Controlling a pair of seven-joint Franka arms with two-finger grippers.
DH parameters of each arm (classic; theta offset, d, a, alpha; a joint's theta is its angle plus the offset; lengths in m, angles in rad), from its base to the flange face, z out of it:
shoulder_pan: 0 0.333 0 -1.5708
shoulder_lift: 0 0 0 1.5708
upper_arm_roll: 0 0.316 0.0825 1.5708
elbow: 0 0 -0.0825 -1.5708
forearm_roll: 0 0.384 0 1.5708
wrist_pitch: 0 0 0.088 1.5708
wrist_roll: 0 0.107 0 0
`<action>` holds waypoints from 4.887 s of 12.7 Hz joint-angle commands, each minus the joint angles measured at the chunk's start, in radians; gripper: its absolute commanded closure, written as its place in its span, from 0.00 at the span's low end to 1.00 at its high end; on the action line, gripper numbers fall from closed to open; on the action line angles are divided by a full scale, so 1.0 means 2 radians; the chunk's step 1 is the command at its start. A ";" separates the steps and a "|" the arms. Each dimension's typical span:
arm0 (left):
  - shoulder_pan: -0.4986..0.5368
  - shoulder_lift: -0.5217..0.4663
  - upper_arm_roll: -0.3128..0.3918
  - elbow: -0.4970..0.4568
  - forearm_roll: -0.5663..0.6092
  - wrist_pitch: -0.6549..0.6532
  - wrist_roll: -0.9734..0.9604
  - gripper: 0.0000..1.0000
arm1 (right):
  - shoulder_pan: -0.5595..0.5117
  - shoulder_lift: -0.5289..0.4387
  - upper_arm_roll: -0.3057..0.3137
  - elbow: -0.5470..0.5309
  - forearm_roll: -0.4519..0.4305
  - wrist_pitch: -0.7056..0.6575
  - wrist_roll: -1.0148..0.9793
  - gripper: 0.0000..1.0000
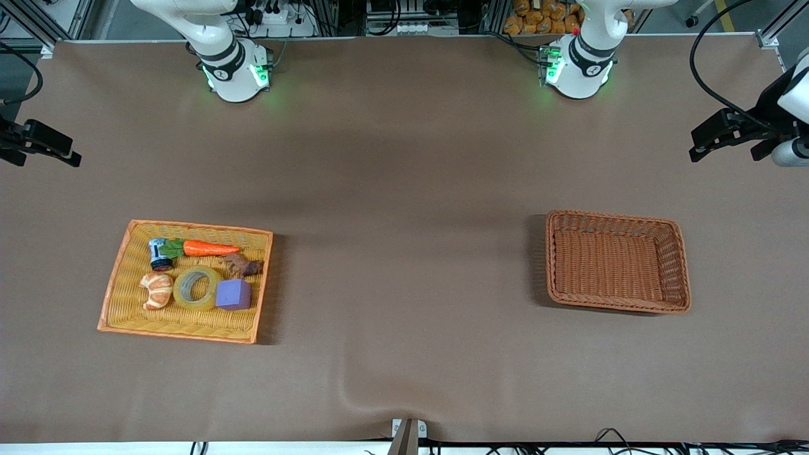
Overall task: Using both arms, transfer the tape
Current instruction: 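Move the right gripper toward the yellow tray, then lower the right gripper and grasp the yellow tape roll, then lift the tape roll and carry it to the table middle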
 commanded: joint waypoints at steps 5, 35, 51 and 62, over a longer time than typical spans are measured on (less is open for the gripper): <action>0.003 0.001 -0.001 0.005 0.012 -0.004 -0.003 0.00 | -0.003 -0.007 0.003 -0.008 0.007 -0.003 -0.006 0.00; 0.017 0.005 -0.026 -0.025 0.005 0.015 -0.039 0.00 | 0.041 0.323 0.002 -0.113 0.081 0.414 -0.277 0.46; 0.018 0.015 -0.026 -0.026 0.005 0.032 -0.039 0.00 | 0.229 0.251 0.002 0.071 0.022 0.155 0.048 1.00; 0.012 0.017 -0.026 -0.034 0.005 0.032 -0.039 0.00 | 0.421 0.456 0.003 0.184 0.048 0.366 0.377 1.00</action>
